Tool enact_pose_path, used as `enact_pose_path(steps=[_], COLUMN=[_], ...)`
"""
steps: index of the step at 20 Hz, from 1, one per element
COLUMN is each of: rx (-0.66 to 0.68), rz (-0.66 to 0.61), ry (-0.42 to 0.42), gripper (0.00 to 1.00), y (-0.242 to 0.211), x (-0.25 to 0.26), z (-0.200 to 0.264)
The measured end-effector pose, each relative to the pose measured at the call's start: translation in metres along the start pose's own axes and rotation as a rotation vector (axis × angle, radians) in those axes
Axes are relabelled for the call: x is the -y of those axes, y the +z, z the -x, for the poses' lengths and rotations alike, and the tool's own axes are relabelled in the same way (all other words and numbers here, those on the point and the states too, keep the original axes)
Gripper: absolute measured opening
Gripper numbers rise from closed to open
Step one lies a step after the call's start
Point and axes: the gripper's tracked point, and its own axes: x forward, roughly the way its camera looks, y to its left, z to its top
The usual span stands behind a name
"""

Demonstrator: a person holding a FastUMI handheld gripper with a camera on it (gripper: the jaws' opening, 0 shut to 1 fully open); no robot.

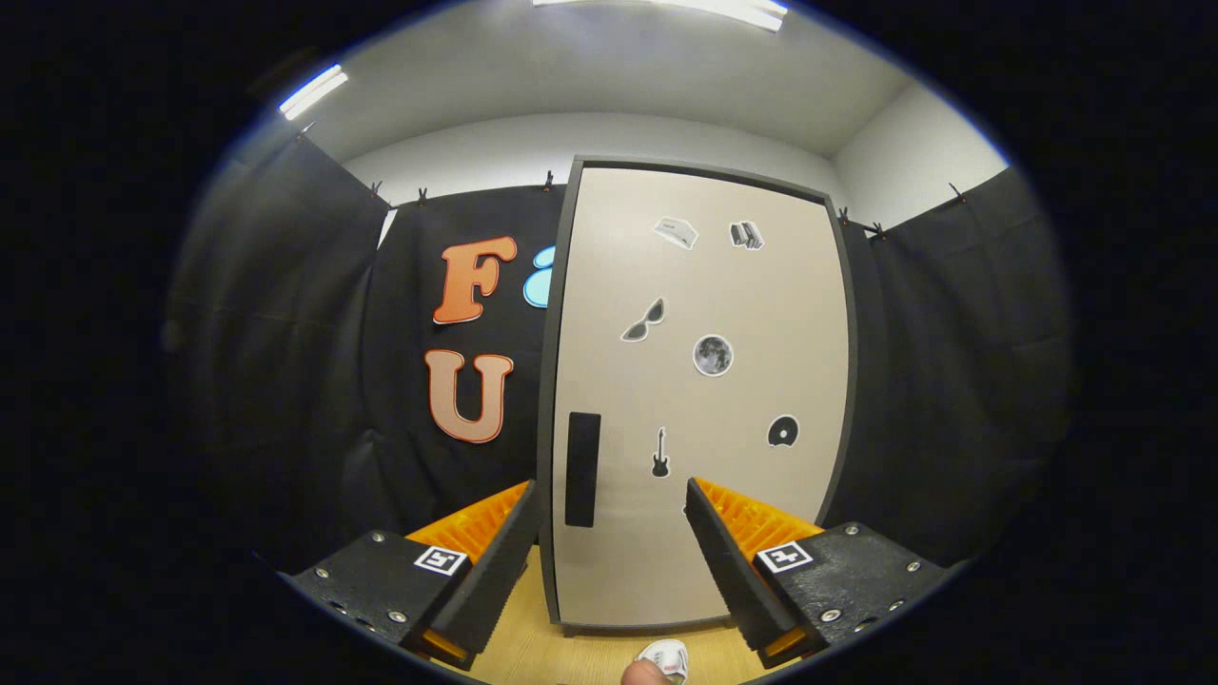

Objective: Open the shoe cabinet door, grab the shoes and put them into the shoe cabinet, then close the shoe cabinet door.

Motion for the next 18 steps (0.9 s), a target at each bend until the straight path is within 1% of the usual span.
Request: enact_pose_path(steps=[6,9,11,13,15,16,17,18], rx=[-0.047,-0.046,-0.047,-0.049,-0.046,-0.041,-0.037,-0.034], rz=[-0.039,-0.025,-0.001,0.014,0.033,0.041,0.046,0.052], ry=[0.035,0.045,0.047,0.054,0.045,0.036,0.03,0.028], gripper=[0.95,0.94,0.91,0.86,0.79,0.74,0.7,0.62], y=[-0.026,-0.031,-0.035,-0.038,-0.039,-0.039,-0.038,-0.04], x=[-0.013,-0.02,-0.024,-0.029,-0.032,-0.031,-0.031,-0.032], z=[-0.058,-0.084,-0.099,-0.109,-0.116,-0.118,-0.122,-0.127])
